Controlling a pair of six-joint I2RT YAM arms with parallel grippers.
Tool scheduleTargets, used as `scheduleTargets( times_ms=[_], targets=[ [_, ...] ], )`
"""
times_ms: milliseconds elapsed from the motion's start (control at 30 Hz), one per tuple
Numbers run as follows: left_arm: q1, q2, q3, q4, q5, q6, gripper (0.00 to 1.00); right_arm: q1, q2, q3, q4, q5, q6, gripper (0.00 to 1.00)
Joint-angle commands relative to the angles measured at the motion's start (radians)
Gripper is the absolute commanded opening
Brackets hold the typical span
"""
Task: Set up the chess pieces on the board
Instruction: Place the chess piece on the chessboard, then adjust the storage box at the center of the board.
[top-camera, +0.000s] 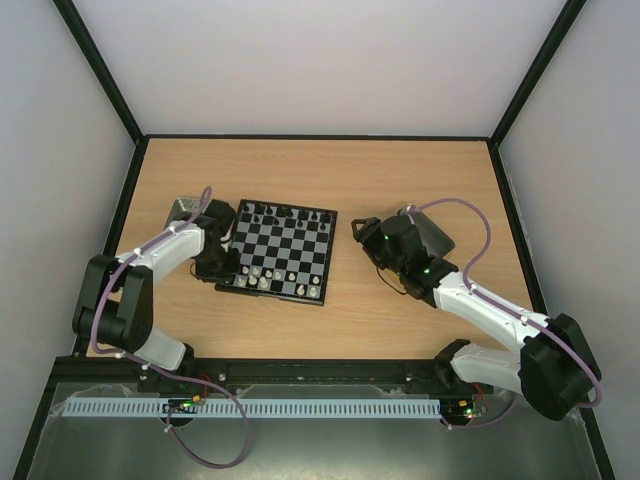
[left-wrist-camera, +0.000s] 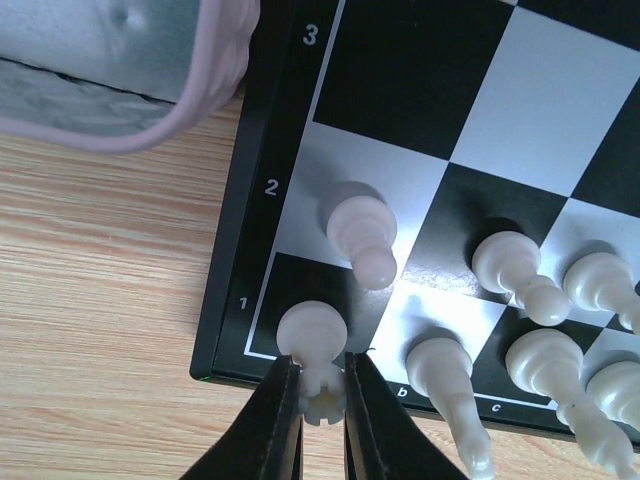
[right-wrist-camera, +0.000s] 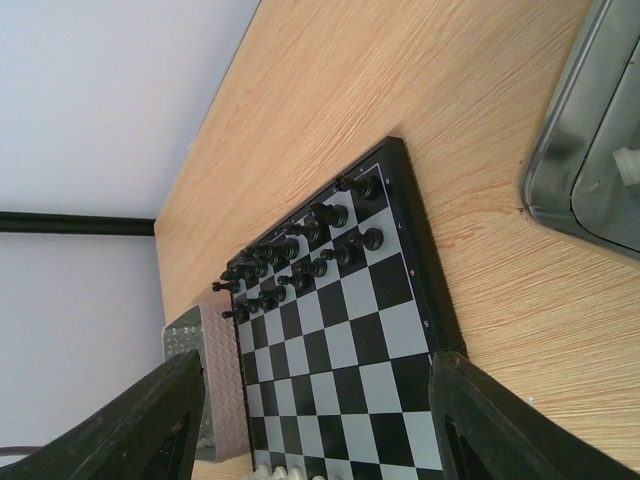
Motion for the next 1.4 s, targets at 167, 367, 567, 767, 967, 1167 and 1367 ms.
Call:
scheduleTargets(
  times_ms=[167, 367, 567, 767, 967, 1167, 1367],
  targets=[
    [0.007, -0.007, -0.014, -0.006, -0.002, 0.012, 0.26, -0.008, -0.022, -0.014, 0.010, 0.011, -0.006, 0.61],
    [0.007, -0.053, 0.019, -0.048, -0.044, -0.001, 0.31, -0.008, -0.036, -0.003, -0.021, 0.037, -0.022, 0.61],
    [-0.009, -0.188, 0.114, -0.064, -0.032, -0.055, 0.39, -0.031, -0.042, 0.042, -0.104, 0.117, -0.171, 0.61],
    [-0.029, -0.418, 0.080, 0.178, 0.023, -0.124, 0.52, -0.141, 0.058, 0.148, -0.270, 0.096, -0.462, 0.62],
    [-0.038, -0.498, -0.006, 0.373, 0.061, -0.131, 0.55, -0.226, 0.223, 0.209, -0.279, 0.155, -0.471, 0.67],
    [-0.048, -0.489, -0.034, 0.428, 0.087, -0.094, 0.56, -0.283, 0.495, 0.369, -0.270, 0.200, -0.434, 0.68],
    [-0.051, -0.501, -0.064, 0.441, 0.066, -0.056, 0.57, -0.293, 0.687, 0.518, -0.300, 0.236, -0.447, 0.53]
  ],
)
